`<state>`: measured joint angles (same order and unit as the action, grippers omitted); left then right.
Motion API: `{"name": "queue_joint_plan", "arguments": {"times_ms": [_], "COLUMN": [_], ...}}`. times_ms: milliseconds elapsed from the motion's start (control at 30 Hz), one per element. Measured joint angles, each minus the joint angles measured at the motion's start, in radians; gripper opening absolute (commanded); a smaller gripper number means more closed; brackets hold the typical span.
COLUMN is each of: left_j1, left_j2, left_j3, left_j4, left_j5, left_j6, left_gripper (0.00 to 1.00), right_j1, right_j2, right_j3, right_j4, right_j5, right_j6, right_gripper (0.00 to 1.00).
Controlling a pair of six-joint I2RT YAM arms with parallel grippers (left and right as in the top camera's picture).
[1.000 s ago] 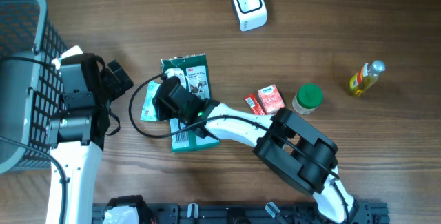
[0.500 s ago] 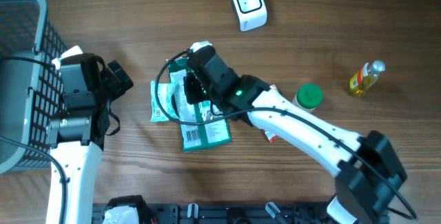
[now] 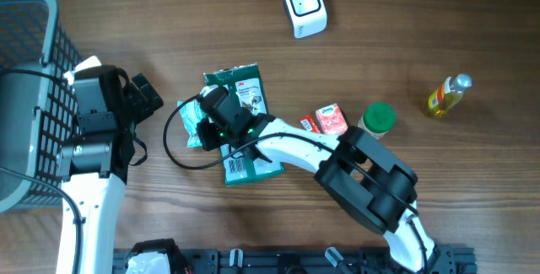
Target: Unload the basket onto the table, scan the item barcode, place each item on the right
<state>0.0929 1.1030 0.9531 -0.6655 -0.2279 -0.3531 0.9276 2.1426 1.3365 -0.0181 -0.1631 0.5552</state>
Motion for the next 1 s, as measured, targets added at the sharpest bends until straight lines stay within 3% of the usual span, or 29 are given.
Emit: {"name": "queue_joint_plan", "arguments": {"times_ms": [100,200,333,400,533,567,633,667,700,800,1000], "left_j1": [0.0,0.0,0.0,0.0,0.0,0.0,0.0,0.0,0.0,0.0,0.0], "left_j2": [0.0,0.0,0.0,0.0,0.0,0.0,0.0,0.0,0.0,0.0,0.0], "left_j3": [0.0,0.0,0.0,0.0,0.0,0.0,0.0,0.0,0.0,0.0,0.0], "left_j4": [0.0,0.0,0.001,0.001,0.0,0.0,0.0,0.0,0.0,0.0,0.0], "left_j5": [0.0,0.0,0.0,0.0,0.0,0.0,0.0,0.0,0.0,0.0,0.0], "left_j6": [0.0,0.0,0.0,0.0,0.0,0.0,0.0,0.0,0.0,0.0,0.0], "left_gripper": [1.0,1.0,1.0,1.0,1.0,1.0,1.0,1.0,1.0,1.0,1.0], "right_j1": [-0.02,-0.074,-0.161,-0.172,-0.167,-0.169,-0.177,-0.186,-0.195,-0.203,-0.203], "right_j2": [-0.117,-0.277,-0.274,-0.274,-0.273,-0.273,-0.279,-0.297,-0.328,-0.356,-0.356], "right_j3": [-0.005,0.009,-0.055,-0.125,-0.164,-0.155,-0.123,-0.105,-0.095,-0.085,-0.121], "right_j4": [-0.092,-0.331,-0.446,-0.393,-0.36,-0.37,-0.395,-0.416,-0.431,-0.449,-0.43], "right_j5": [0.008,0.01,0.006,-0.01,-0.029,-0.032,-0.032,-0.033,-0.035,-0.039,-0.04], "right_j6": [-0.038,-0.125,-0.149,-0.15,-0.161,-0.166,-0.168,-0.163,-0.153,-0.122,-0.095], "right_gripper": [0.04,0.04,0.06,0.57,0.74,0.72,0.52,0.27,0.1,0.04,0.04]}}
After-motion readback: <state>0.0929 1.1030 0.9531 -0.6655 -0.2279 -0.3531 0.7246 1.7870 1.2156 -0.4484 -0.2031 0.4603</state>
